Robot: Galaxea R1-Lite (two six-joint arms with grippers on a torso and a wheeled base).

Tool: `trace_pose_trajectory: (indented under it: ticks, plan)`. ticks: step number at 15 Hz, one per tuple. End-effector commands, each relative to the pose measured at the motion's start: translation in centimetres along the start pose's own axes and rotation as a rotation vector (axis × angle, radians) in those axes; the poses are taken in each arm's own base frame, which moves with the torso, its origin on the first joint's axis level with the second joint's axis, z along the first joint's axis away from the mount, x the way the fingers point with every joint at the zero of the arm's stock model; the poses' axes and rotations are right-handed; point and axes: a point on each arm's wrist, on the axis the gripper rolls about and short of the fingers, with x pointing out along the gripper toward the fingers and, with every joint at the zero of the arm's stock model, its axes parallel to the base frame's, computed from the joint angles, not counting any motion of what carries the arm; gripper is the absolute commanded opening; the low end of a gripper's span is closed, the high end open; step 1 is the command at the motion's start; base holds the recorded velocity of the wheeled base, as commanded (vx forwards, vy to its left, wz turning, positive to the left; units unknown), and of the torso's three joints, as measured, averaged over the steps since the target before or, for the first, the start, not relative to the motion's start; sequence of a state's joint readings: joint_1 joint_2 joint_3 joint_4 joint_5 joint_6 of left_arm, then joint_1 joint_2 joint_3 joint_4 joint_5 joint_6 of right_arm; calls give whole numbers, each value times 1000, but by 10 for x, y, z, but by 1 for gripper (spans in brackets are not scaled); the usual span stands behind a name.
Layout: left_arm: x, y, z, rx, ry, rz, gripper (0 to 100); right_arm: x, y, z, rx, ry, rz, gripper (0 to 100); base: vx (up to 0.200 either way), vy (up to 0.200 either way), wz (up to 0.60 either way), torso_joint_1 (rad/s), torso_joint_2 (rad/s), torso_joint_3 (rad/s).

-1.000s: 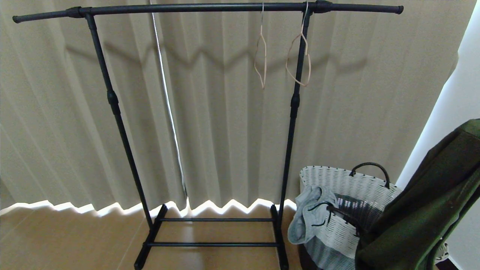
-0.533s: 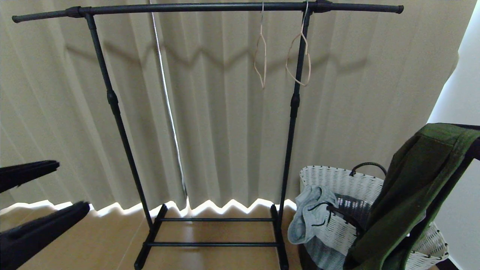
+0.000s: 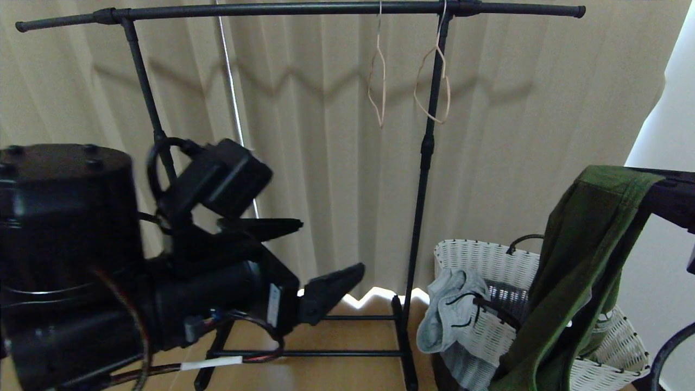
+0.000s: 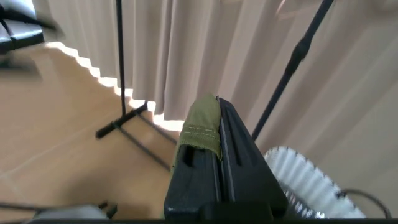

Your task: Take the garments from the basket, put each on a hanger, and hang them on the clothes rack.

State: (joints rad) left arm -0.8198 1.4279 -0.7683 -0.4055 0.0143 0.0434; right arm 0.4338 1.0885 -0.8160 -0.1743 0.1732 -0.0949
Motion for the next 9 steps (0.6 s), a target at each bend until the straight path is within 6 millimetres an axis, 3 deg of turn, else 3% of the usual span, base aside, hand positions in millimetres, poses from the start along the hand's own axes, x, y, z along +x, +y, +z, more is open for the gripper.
trace_pose_trajectory:
  ticks: [1,4,6,9]
  plan:
    - [47,-27,-16,1,97,-81,100,17,-2,-4,3,21,4,0,0,0,0,0,0,0]
    - [80,-57,-24,-66,83,-155,100,33,-5,-3,-2,-13,8,0,0,0,0,0,0,0]
    - [89,-85,-20,-123,64,-229,100,44,-6,-5,1,-13,24,0,0,0,0,0,0,0]
    - [107,-105,-25,-141,80,-267,100,52,-2,-7,24,-17,51,0,0,0,0,0,0,0]
